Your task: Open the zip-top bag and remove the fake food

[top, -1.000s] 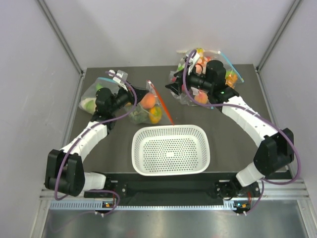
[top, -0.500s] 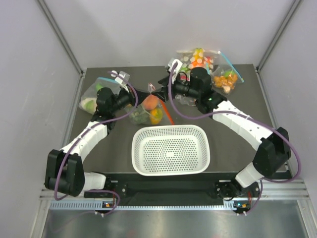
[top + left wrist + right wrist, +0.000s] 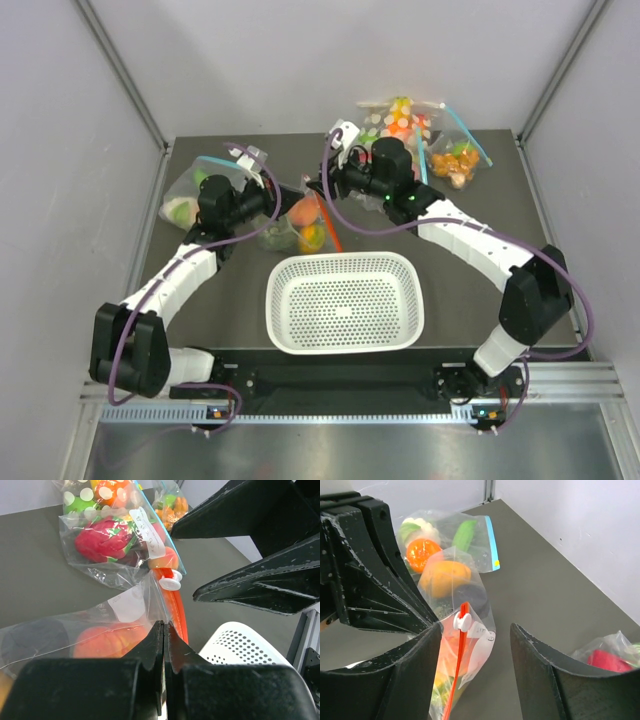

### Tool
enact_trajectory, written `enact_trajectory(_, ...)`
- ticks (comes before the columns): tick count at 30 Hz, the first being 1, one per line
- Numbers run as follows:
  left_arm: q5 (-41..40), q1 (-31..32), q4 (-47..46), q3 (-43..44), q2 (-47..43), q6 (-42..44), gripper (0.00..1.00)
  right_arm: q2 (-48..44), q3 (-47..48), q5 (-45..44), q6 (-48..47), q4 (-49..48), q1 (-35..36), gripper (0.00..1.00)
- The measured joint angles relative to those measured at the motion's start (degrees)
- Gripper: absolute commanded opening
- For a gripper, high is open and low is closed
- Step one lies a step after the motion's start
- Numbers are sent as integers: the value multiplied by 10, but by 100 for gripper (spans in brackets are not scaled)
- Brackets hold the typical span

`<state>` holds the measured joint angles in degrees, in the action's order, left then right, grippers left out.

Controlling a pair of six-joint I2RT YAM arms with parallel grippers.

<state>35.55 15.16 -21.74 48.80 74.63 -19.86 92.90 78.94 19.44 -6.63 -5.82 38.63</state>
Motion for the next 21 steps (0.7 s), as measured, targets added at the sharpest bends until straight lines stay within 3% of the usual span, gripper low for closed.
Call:
enact_trajectory(15,-5,8,15,7,-1,4,0,43,35,9,-14,9,7,55)
enact_trajectory(21,-7,9,22,8,-2,5,0,53,37,12,-19,24,8,41)
